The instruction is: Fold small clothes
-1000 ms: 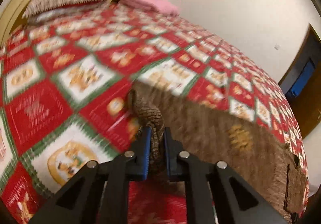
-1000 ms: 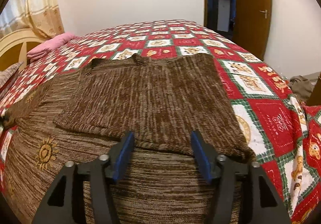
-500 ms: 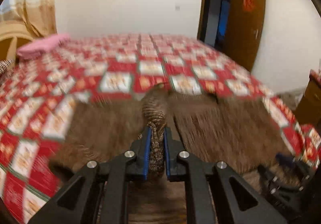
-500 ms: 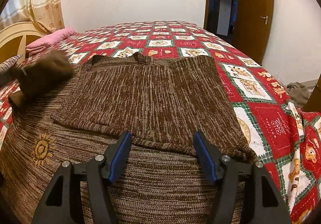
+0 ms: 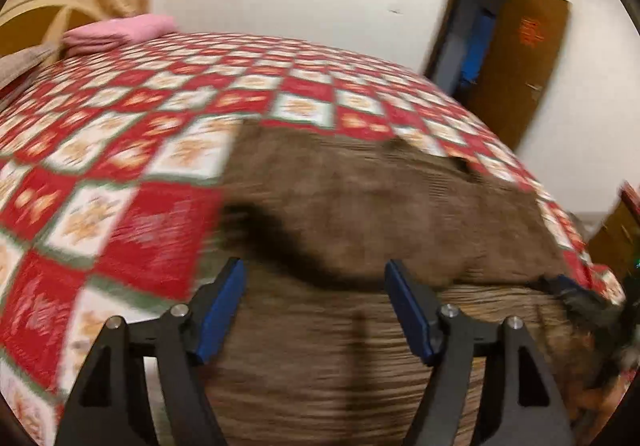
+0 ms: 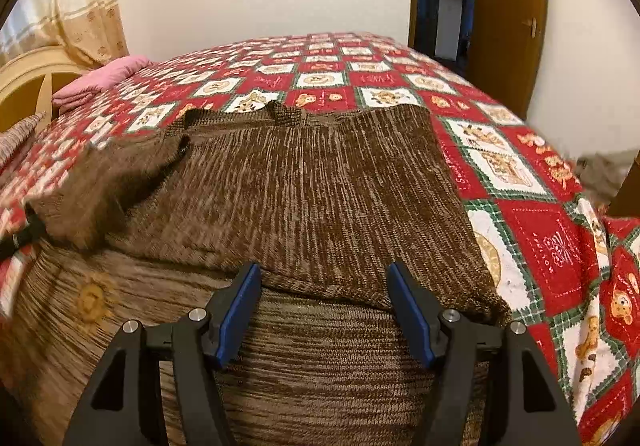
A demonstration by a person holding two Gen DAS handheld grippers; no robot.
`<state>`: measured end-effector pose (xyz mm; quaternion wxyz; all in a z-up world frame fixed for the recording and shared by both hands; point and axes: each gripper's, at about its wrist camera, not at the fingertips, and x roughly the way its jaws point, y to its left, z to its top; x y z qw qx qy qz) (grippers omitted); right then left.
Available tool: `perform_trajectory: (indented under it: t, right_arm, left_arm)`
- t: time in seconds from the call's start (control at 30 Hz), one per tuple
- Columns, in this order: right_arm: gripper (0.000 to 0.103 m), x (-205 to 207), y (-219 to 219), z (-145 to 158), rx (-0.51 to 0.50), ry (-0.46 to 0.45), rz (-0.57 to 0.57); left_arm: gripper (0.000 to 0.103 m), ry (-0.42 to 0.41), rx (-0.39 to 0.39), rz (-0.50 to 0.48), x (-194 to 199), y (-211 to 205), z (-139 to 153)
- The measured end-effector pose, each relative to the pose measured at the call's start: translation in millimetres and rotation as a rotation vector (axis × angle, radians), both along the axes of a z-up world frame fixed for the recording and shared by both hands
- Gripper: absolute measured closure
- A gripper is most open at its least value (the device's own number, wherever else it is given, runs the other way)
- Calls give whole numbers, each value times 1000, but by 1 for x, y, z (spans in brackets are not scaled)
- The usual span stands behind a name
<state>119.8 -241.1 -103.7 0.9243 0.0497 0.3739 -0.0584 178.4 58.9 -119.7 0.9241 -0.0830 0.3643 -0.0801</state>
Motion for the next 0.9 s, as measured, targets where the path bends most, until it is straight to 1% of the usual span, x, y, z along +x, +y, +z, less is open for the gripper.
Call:
perform_trajectory:
  t: [0.03, 0.07, 0.1, 0.13, 0.17, 0.2, 0.27, 0.3, 0.37, 0.4, 0.43, 0.47, 0.5, 0.53, 0.57, 0.63, 0.67, 0.7, 0.73, 0.8, 0.83, 0.87, 0.9]
  right_arm:
    - [36, 0, -1, 6, 67, -16, 12]
    - [36, 2, 0, 19, 203, -61, 49]
    - [36, 6, 4, 28, 267, -84, 72]
    - [36, 14, 13, 35, 298, -91, 95]
    - [36, 24, 24, 38, 307, -80, 115]
    - [36, 32, 31, 38, 306, -64, 128]
    - [36, 58, 63, 28, 275, -15, 188]
    - [36, 67, 76, 21, 242, 9, 206]
    - [37, 80, 97, 7, 184, 46, 223]
    - [41, 85, 108, 0, 149, 53, 237]
    - [50, 89, 117, -6, 107, 60, 244]
    - [71, 92, 123, -12, 44, 74, 230]
    - [81, 92, 126, -13, -9, 74, 208]
    - [92, 90, 126, -10, 4, 60, 214]
    - [96, 91, 122, -7, 24, 55, 225]
    - [96, 92, 119, 2, 10, 37, 233]
    - [96, 90, 117, 12, 6, 9, 248]
    - [96, 88, 114, 18, 10, -7, 254]
    - [96, 82, 109, 30, 15, -41, 262]
    - [96, 73, 101, 45, -8, -89, 266]
    - [96, 70, 99, 49, -20, -103, 267]
    - [96, 66, 93, 52, -33, -116, 279]
    - [96, 66, 91, 51, -40, -110, 289]
  left_arm:
    - [29, 11, 13, 45, 5, 7, -6]
    - [29, 26, 15, 84, 8, 14, -11]
    - [29, 46, -13, 110, 10, 22, -18]
    - [29, 45, -51, 112, 11, 26, -21]
    - [29, 28, -80, 118, 9, 29, -21]
    - [29, 25, -84, 123, 9, 28, -21]
    - [29, 25, -70, 129, 10, 26, -22]
    - [29, 24, -71, 137, 9, 26, -22]
    - [29, 29, -92, 169, 10, 29, -21]
    - [29, 35, -100, 184, 11, 32, -20]
    - [29, 43, -94, 203, 14, 30, -19]
    - [29, 51, -78, 213, 18, 29, -19]
    - [29, 61, -54, 222, 21, 28, -20]
    - [29, 67, -40, 227, 21, 29, -21]
    - [29, 66, -30, 234, 21, 28, -21]
    - [29, 63, -37, 245, 19, 30, -22]
    - [29, 63, -51, 253, 19, 32, -22]
    - [30, 61, -70, 268, 18, 36, -23]
    - [32, 59, -89, 278, 18, 40, -23]
    - [34, 53, -126, 292, 16, 45, -24]
    - [34, 52, -133, 293, 16, 46, -25]
    - [34, 54, -121, 292, 16, 44, -24]
    - [34, 56, -109, 293, 17, 42, -24]
